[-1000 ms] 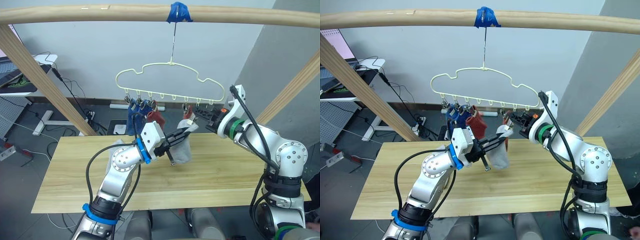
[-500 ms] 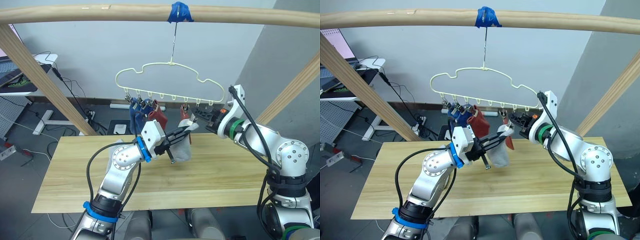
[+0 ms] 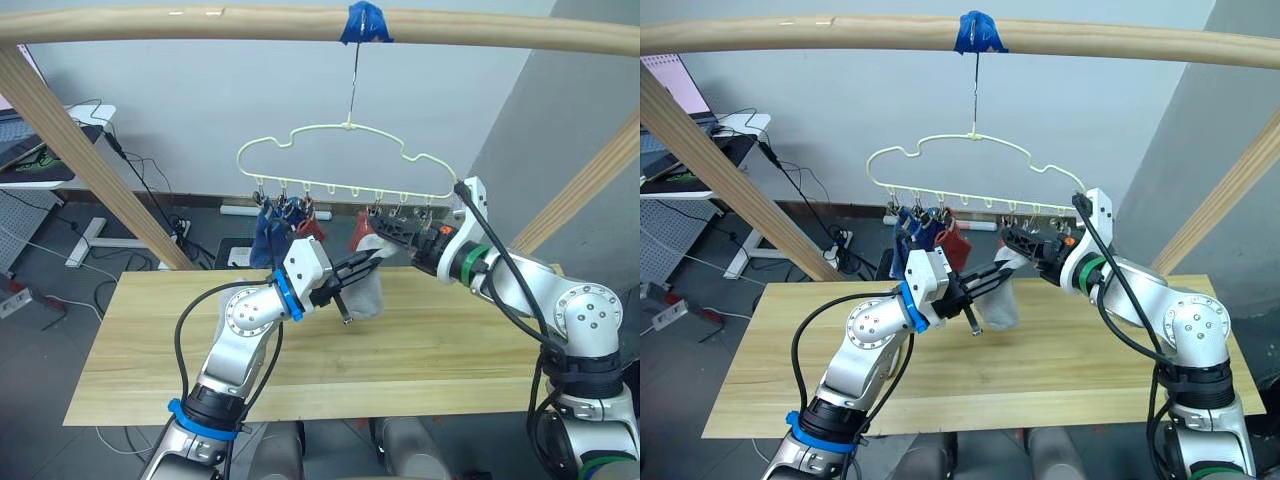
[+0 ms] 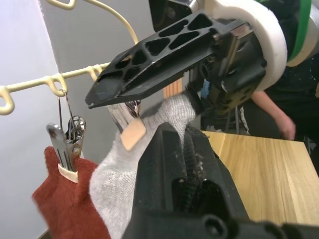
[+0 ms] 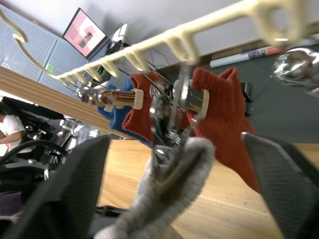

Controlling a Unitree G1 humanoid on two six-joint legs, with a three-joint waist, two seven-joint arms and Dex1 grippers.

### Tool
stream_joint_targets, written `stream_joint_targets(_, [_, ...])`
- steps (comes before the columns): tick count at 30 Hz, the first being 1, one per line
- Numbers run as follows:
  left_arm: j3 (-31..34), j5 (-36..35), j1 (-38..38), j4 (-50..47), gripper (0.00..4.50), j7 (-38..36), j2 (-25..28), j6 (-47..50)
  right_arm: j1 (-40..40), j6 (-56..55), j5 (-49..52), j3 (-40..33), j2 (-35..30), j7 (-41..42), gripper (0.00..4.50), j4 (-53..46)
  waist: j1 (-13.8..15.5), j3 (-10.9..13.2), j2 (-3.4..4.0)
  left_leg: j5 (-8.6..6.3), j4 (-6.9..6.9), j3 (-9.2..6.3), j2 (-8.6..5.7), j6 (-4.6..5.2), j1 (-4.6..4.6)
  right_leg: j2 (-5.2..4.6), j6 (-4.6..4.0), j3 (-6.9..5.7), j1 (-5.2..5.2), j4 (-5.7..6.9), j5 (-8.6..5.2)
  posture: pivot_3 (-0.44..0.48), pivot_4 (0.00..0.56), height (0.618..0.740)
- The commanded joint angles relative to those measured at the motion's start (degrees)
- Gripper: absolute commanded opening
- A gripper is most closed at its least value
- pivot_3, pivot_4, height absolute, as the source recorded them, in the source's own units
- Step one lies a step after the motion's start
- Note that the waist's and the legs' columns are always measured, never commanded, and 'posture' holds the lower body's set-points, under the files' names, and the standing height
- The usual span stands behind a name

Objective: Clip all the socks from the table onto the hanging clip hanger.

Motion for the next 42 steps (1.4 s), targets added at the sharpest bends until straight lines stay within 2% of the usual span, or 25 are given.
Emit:
stream_joint_targets(1, [-0.3, -0.1, -0.6, -1.0, 0.00, 0.5, -0.4, -1.3, 1.9, -1.8, 0.4, -3.7, -2.9, 1.9, 4.48, -4.7, 0.0, 0.0, 0.00, 0.00, 0.00, 0.00, 0.00, 0.00, -0.02, 0.00, 0.02, -0.02, -0.01, -0.01, 0.01, -0.115, 0.182, 0.740])
stream_joint_targets(6, [-0.4, -1.0, -1.2, 0.4, 0.00, -0.5, -0.4, -1.1, 6.0, -4.2, 2.7, -7.4, -6.8, 1.0, 4.48, -8.4, 0.0, 0.0, 0.00, -0.01, 0.02, 0.01, 0.00, 0.01, -0.04, 0.00, 0.02, -0.03, -0.01, -0.02, 0.01, -0.149, 0.187, 0.740])
stream_joint_targets(11, [-0.5, -3.3, -2.3, 2.3, 1.29, -2.5, -0.8, 2.3, 10.4, -5.3, -2.6, -8.8, -11.3, 3.0, 4.50, -14.7, -0.2, 0.0, 0.01, -0.01, 0.05, 0.03, 0.00, 0.01, -0.05, 0.00, 0.01, -0.02, -0.01, -0.03, 0.00, -0.179, 0.192, 0.740])
stream_joint_targets(14, [-0.5, -4.1, -2.5, 2.5, 2.19, -3.8, -0.5, 3.2, 11.8, -6.4, -6.5, -8.0, -11.4, 3.8, 4.50, -16.7, -0.4, 0.0, 0.01, -0.01, 0.05, 0.04, 0.00, 0.01, -0.02, 0.00, -0.03, -0.01, -0.01, -0.01, -0.02, -0.194, 0.195, 0.740])
stream_joint_targets(21, [3.2, -7.8, 0.2, -0.5, 4.34, -5.5, 3.9, 6.5, 14.1, -8.4, -23.9, -3.2, -9.5, 7.3, 4.50, -20.6, -1.4, 0.0, 0.01, -0.01, 0.05, 0.05, 0.01, 0.01, 0.00, 0.00, -0.09, 0.00, -0.01, -0.01, -0.05, -0.200, 0.202, 0.740])
stream_joint_targets(22, [3.6, -8.2, 0.5, -1.1, 4.46, -5.7, 4.4, 6.9, 14.4, -8.6, -25.1, -2.9, -8.9, 7.7, 4.50, -20.8, -1.5, 0.0, 0.01, -0.01, 0.05, 0.05, 0.01, 0.01, -0.01, 0.00, -0.08, 0.00, -0.01, -0.01, -0.05, -0.200, 0.202, 0.740])
stream_joint_targets(26, [9.1, -14.1, 4.6, -9.1, 4.46, -6.8, 11.0, 14.0, 15.8, -12.0, -41.9, 3.9, -7.4, 11.7, 4.50, -22.5, -1.9, 0.0, 0.04, -0.01, 0.00, 0.06, 0.08, 0.01, 0.02, 0.02, -0.18, 0.00, -0.04, -0.01, -0.11, -0.186, 0.206, 0.740])
stream_joint_targets(30, [14.8, -25.7, 7.4, -17.8, 4.46, -1.3, 14.1, 29.6, 15.7, -16.3, -54.2, 7.2, -3.8, 13.0, 4.50, -21.0, -1.7, 0.1, 0.07, -0.01, 0.02, 0.06, 0.08, 0.00, 0.04, 0.01, -0.23, -0.01, -0.04, 0.02, -0.14, -0.164, 0.203, 0.740])
stream_joint_targets(32, [16.4, -28.2, 7.7, -20.0, 4.50, 1.2, 14.9, 34.3, 15.9, -17.9, -59.5, 8.2, -2.9, 14.8, 4.11, -20.4, -1.6, 0.1, 0.07, -0.01, 0.04, 0.08, 0.06, 0.00, 0.04, -0.01, -0.21, 0.00, -0.03, 0.01, -0.13, -0.160, 0.199, 0.740])
stream_joint_targets(34, [16.5, -26.5, 8.3, -21.6, 4.50, 2.0, 16.4, 35.0, 15.5, -19.4, -64.6, 9.5, -2.0, 15.7, 3.60, -19.7, -1.5, 0.1, 0.05, -0.01, 0.05, 0.07, 0.04, 0.00, 0.04, -0.01, -0.20, -0.01, -0.02, 0.01, -0.13, -0.153, 0.198, 0.740])
stream_joint_targets(37, [15.8, -22.7, 8.7, -22.3, 4.50, 5.1, 18.0, 36.2, 14.7, -19.6, -69.0, 10.4, 1.2, 15.9, 2.60, -18.3, -1.5, 0.1, 0.05, -0.01, 0.04, 0.07, 0.04, 0.00, 0.05, -0.01, -0.20, 0.00, -0.03, 0.01, -0.12, -0.144, 0.192, 0.740])
stream_joint_targets(42, [15.5, -18.6, 8.5, -21.2, 4.50, 6.8, 16.2, 31.5, 12.5, -20.3, -76.7, 11.4, 5.6, 16.5, 2.60, -15.0, -1.4, 0.1, 0.06, -0.01, 0.04, 0.06, 0.04, 0.00, 0.06, 0.00, -0.14, -0.01, -0.03, 0.05, -0.08, -0.127, 0.187, 0.740])
